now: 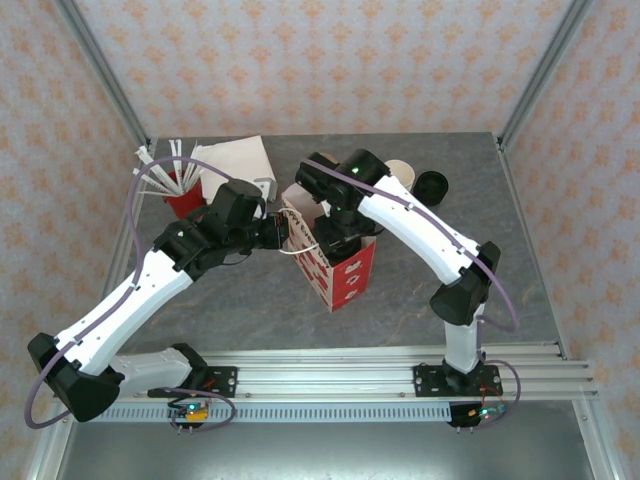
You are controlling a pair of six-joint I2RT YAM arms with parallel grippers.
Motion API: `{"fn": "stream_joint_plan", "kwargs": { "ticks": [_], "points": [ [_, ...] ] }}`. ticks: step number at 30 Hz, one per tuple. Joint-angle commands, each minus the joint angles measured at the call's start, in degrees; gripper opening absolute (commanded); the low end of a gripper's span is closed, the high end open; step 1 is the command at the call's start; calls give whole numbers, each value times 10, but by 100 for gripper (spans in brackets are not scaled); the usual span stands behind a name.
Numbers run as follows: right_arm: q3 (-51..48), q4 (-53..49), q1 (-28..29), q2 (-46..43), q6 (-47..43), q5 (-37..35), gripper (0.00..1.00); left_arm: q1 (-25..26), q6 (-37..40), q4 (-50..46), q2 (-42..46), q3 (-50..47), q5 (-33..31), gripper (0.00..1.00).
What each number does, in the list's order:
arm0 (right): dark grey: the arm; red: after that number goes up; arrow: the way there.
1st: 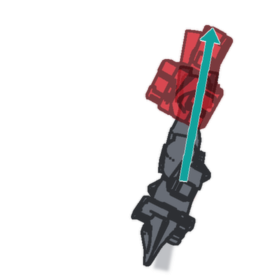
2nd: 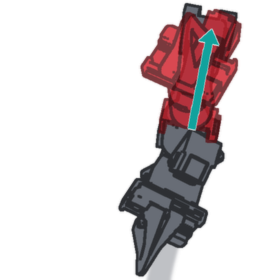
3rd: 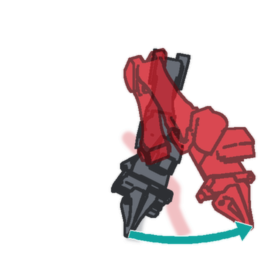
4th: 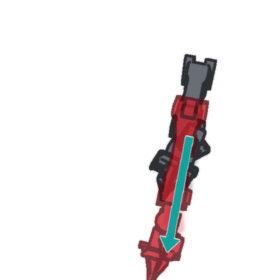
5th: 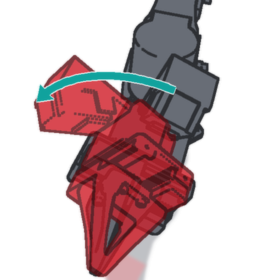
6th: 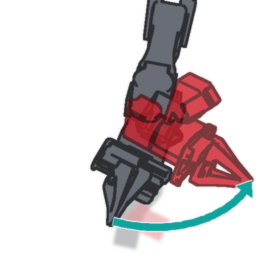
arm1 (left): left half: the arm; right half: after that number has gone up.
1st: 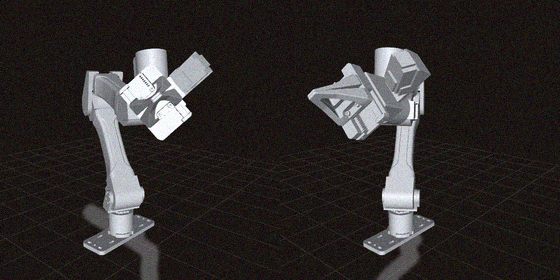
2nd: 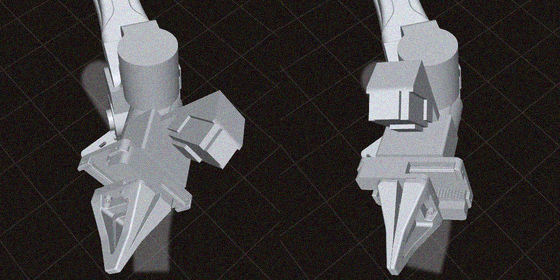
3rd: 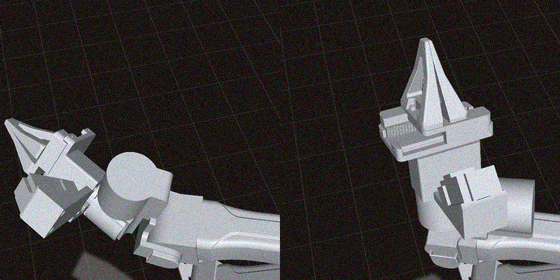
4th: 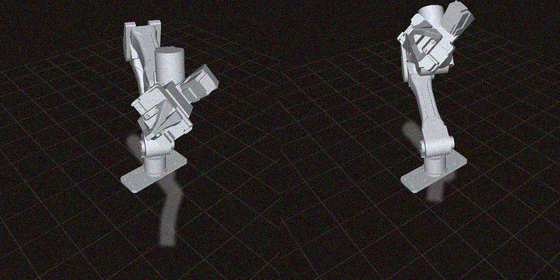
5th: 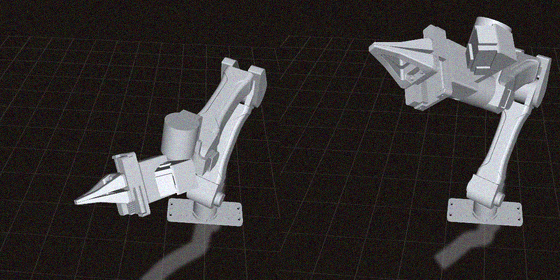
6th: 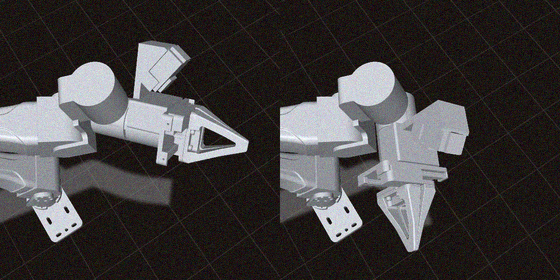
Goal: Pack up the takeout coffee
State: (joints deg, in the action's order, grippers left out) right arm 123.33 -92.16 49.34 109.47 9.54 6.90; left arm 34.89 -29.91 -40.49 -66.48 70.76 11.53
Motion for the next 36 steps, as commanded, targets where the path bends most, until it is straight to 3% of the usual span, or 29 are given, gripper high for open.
{"fn": "stream_joint_plan", "kwargs": {
  "ticks": [1,36],
  "points": [
    [-5,-60,-3,10,-6,-5,62,6,7,-6,14,4,-7,7],
    [-41,-4,-26,34,-48,14,62,6,8,-6,15,1,-5,7]
  ]
}}
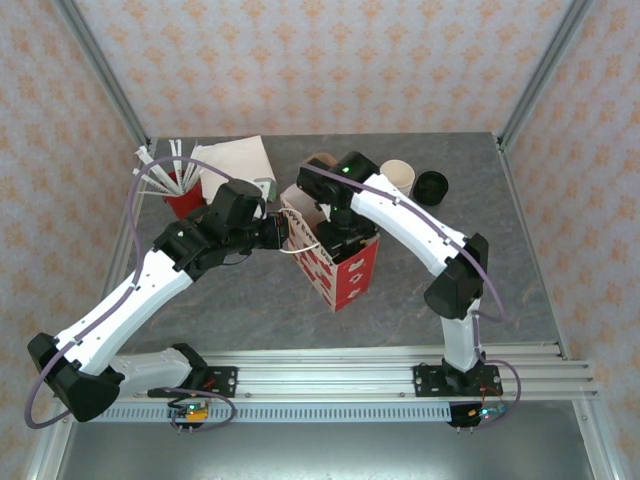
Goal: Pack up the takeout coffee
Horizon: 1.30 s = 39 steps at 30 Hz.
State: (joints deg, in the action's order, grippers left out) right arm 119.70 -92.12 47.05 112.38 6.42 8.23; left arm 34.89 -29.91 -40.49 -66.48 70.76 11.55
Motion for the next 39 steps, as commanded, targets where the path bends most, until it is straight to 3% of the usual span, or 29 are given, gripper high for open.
{"fn": "stream_joint_plan", "kwargs": {
  "ticks": [1,39],
  "points": [
    [-5,-5,-3,7,-20,1,62,6,8,-7,14,2,-5,7],
    [-67,43,-13,13,-51,5,61,6,8,-13,14,5,-2,7]
  ]
}}
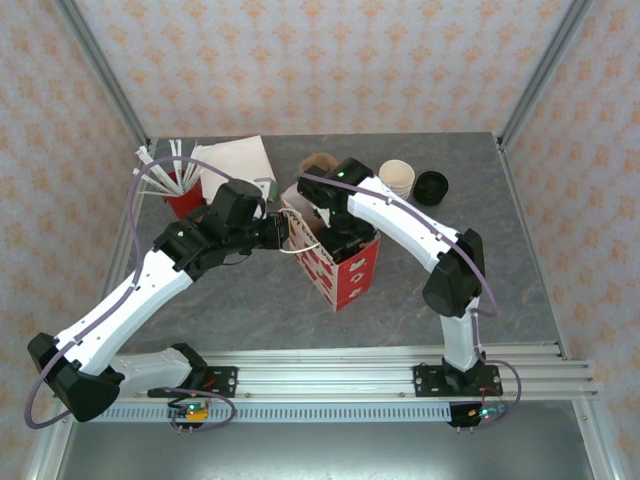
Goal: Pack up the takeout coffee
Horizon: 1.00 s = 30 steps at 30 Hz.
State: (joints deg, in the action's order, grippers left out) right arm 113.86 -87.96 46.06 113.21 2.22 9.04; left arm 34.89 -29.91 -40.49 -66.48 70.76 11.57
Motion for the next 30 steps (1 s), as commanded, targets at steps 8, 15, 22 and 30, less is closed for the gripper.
{"fn": "stream_joint_plan", "kwargs": {
  "ticks": [8,15,22,30],
  "points": [
    [-19,10,-4,7,-11,-6,61,6,6,-13,15,5,-1,7],
    [-28,20,-6,8,-11,-3,61,6,8,-14,15,4,-1,7],
    [-41,25,-7,11,-13,-2,61,6,8,-16,17,4,-3,7],
    [-56,24,-8,10,-17,-7,61,6,8,-15,16,4,-3,7]
  ]
}}
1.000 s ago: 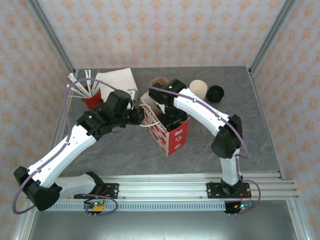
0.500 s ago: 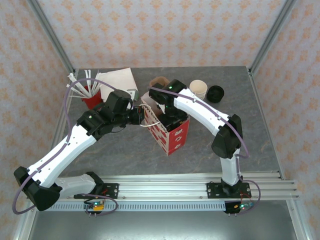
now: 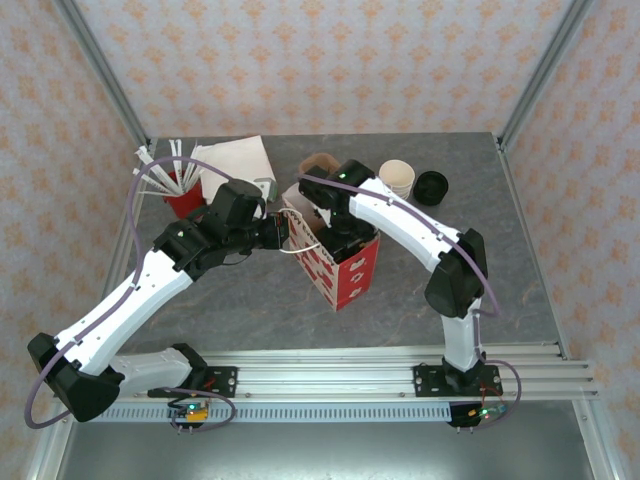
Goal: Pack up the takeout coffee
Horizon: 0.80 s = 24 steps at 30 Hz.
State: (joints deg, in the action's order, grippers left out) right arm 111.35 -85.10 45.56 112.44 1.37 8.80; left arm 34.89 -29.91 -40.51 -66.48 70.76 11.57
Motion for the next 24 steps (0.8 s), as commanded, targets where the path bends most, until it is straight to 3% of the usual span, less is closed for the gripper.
{"fn": "stream_joint_plan", "kwargs": {
  "ticks": [1,10,24],
  "points": [
    [-33,-5,-3,19,-8,-5,61,6,8,-14,16,3,-3,7],
    [-34,-14,-3,18,-12,-8,60,6,8,-14,16,3,-4,7],
    [52,-37,-1,15,-7,3,60,6,8,-13,10,6,-2,7]
  ]
}}
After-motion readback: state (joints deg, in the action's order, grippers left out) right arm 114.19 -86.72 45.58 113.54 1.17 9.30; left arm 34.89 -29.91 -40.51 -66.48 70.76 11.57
